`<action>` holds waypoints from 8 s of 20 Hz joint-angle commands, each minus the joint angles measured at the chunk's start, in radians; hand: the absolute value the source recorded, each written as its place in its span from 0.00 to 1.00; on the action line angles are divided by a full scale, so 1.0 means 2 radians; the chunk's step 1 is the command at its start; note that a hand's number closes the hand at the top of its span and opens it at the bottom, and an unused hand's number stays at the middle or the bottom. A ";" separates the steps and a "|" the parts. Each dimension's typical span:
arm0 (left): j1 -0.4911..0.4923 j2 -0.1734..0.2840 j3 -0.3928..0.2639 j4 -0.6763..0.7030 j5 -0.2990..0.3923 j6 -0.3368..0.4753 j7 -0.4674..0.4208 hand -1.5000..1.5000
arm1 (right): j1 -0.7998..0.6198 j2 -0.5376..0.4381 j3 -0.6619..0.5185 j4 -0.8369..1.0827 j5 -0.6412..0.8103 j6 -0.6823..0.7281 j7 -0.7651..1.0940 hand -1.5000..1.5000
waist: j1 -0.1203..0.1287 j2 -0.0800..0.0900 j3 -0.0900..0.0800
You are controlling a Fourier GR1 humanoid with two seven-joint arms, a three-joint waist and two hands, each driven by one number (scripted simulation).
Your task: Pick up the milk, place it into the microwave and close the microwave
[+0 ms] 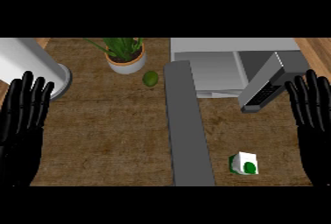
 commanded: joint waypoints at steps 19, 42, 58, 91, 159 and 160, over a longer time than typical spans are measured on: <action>0.138 -0.040 0.009 -0.066 0.077 -0.025 0.015 0.00 | 0.226 0.030 0.265 -0.139 0.058 -0.011 -0.023 0.00 | 0.015 0.008 0.005; 0.226 -0.037 0.056 -0.043 0.118 -0.109 -0.070 0.00 | 0.175 0.017 0.085 0.099 -0.014 -0.046 -0.155 0.00 | 0.018 0.009 0.005; 0.266 -0.055 0.047 -0.071 0.108 -0.123 -0.085 0.00 | 0.199 -0.025 0.012 0.256 -0.041 0.035 -0.306 0.00 | 0.017 0.009 0.005; 0.249 -0.056 0.043 -0.041 0.101 -0.119 -0.085 0.00 | -0.003 -0.068 -0.048 0.685 0.003 0.165 -0.491 0.00 | 0.020 0.010 0.005; 0.198 -0.021 0.135 -0.020 0.202 -0.195 -0.040 0.00 | -0.507 -0.033 -0.115 0.903 0.057 -0.110 -0.361 1.00 | 0.053 0.023 0.006; 0.197 -0.027 0.124 -0.026 0.184 -0.186 -0.034 0.00 | -0.502 -0.048 -0.115 0.912 0.061 -0.102 -0.372 1.00 | 0.055 0.025 0.006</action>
